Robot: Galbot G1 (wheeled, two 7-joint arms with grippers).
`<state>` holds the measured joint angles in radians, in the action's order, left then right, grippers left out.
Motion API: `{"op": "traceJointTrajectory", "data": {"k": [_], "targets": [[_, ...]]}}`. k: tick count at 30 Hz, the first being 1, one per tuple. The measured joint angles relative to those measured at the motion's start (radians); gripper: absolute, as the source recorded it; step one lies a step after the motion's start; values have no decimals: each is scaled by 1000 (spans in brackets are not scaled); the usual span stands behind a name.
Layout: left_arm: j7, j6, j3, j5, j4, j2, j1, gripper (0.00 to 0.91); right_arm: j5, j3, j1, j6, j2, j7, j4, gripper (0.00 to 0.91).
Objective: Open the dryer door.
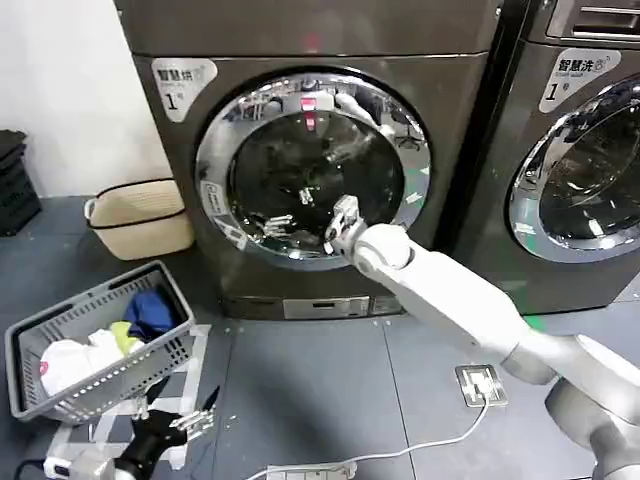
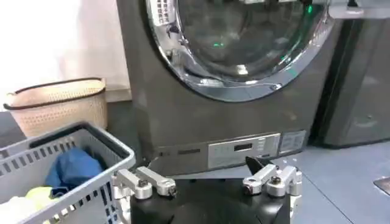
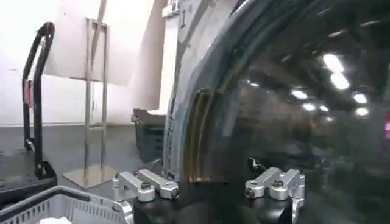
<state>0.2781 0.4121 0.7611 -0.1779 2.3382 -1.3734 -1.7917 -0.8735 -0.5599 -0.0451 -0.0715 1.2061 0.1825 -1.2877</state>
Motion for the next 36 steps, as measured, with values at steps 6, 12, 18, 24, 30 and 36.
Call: {"op": "traceJointTrajectory", "data": {"k": [6,12,18,24,30,36], "targets": [[0,0,0,-2,-4,1,4,907,0,-21,22,0,37,4,32,907],[0,-1,-2,-3,-6,0,7,907,-4,-37,41,1,72,19,60,907],[0,-1,-1,-5,-5,1,7,907,-6,-56,60,2,104,46,93,907],[0,-1,1,-5,3,1,2,907,-8,-65,76,3,134,67,128,907],[0,-1,2,-5,12,-1,-2,907,-9,-72,91,11,165,102,175,907],[1,0,4,-6,19,-2,-4,907,-9,-76,102,22,192,145,224,907]]}}
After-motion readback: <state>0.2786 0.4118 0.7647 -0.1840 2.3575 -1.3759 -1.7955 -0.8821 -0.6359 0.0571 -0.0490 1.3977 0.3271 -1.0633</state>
